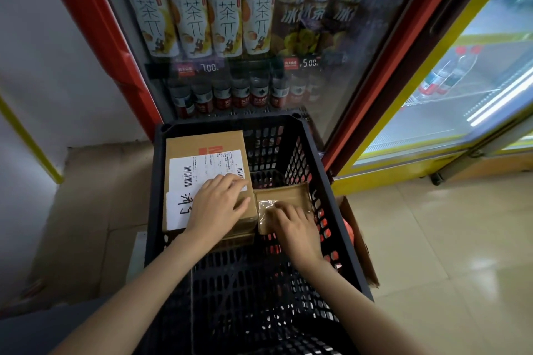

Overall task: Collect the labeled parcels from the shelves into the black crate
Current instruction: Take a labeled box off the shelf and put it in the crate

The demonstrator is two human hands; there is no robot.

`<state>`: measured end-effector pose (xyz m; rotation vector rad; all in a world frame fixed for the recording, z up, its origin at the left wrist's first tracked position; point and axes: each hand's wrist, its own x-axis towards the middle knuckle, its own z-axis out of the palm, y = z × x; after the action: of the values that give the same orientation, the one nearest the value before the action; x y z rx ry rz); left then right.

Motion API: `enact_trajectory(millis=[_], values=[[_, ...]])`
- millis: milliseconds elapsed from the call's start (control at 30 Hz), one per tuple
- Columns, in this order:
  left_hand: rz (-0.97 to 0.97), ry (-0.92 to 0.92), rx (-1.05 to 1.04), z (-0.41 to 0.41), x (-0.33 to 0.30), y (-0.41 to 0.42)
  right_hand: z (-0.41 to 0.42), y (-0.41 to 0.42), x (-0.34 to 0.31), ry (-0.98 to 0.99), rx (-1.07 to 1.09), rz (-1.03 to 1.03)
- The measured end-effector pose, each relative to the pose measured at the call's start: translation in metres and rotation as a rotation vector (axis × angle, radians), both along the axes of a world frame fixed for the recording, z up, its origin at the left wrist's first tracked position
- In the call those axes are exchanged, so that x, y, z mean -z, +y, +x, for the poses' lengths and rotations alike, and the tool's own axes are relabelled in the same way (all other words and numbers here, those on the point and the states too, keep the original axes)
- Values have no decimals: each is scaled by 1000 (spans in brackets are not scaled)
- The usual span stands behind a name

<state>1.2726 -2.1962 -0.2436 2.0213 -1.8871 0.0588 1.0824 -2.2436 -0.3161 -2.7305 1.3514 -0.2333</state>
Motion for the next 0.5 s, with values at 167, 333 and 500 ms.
enact_trajectory(millis=[167,333,500], values=[[-4,19,24,-7,0,0,-7,12,-12,-94,-33,-48],[24,6,17,-2,-4,1,26,-38,-25,90,-109,93],[32,-3,19,1,-4,5,29,-36,-31,116,-114,148]])
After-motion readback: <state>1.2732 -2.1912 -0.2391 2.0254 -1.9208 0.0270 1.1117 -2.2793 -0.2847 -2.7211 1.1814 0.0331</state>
